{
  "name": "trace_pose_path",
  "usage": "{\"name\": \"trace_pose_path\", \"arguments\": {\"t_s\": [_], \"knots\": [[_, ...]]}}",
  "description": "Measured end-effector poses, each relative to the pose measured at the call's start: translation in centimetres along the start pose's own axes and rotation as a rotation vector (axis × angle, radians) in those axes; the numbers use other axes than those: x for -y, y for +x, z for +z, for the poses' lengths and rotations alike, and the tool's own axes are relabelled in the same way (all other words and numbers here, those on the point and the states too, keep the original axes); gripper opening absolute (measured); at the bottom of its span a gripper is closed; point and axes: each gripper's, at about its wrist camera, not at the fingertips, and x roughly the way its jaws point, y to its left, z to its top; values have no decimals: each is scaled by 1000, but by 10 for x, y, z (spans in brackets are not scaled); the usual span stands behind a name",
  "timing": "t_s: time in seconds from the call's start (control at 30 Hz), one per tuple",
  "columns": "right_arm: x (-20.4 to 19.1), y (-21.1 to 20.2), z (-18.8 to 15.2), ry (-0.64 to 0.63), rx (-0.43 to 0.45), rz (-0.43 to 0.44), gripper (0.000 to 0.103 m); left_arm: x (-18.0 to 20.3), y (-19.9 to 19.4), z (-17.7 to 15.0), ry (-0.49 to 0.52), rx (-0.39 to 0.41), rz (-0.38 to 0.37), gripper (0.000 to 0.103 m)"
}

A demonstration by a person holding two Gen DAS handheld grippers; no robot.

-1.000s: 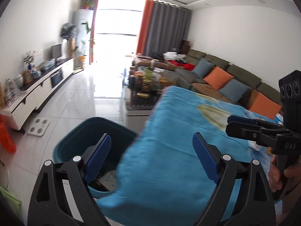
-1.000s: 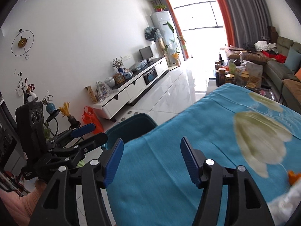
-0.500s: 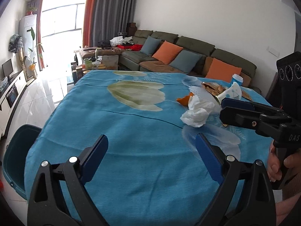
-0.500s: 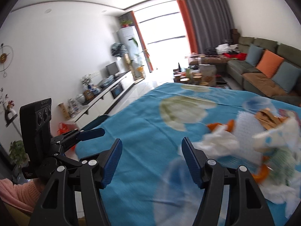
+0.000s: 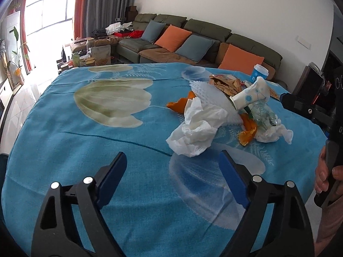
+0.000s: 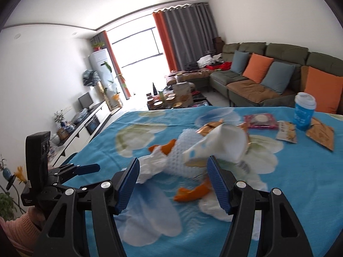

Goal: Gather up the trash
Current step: 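Move both open tools back over the trash pile on the table, then grasp the crumpled tissue with the left tool while the right tool grasps the paper cup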

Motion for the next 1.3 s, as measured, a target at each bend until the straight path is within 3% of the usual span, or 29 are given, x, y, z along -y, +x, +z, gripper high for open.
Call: {"name": "trace_pose_path", "arguments": {"t_s": [0.3, 0.53, 0.6, 0.7, 0.87, 0.93, 1.0, 1.03, 1.3], "knots": [[26, 20, 11, 18, -20, -54, 61, 5, 28, 11, -13, -99, -20, 68], [26, 35, 15, 10, -35, -81, 57, 9, 44, 20, -21, -136, -56, 68], [27, 39, 14, 15, -46, -87, 50, 8, 47, 22, -27, -143, -66, 68], [30, 41, 13, 27, -52, -91, 37, 10, 50, 24, -28, -146, -78, 57], [30, 38, 13, 5, -47, -88, 25, 12, 53, 24, -26, -147, -90, 37], [29, 37, 13, -5, -46, -76, 19, 12, 52, 23, -29, -149, -95, 21], [26, 35, 13, -12, -47, -52, 7, 11, 51, 22, -36, -146, -108, 13], [24, 34, 13, -18, -41, -52, 6, 10, 50, 22, -38, -144, -108, 9], [11, 21, 18, -20, -8, 10, 1, 8, 28, 19, -35, -85, -116, 4]]}}
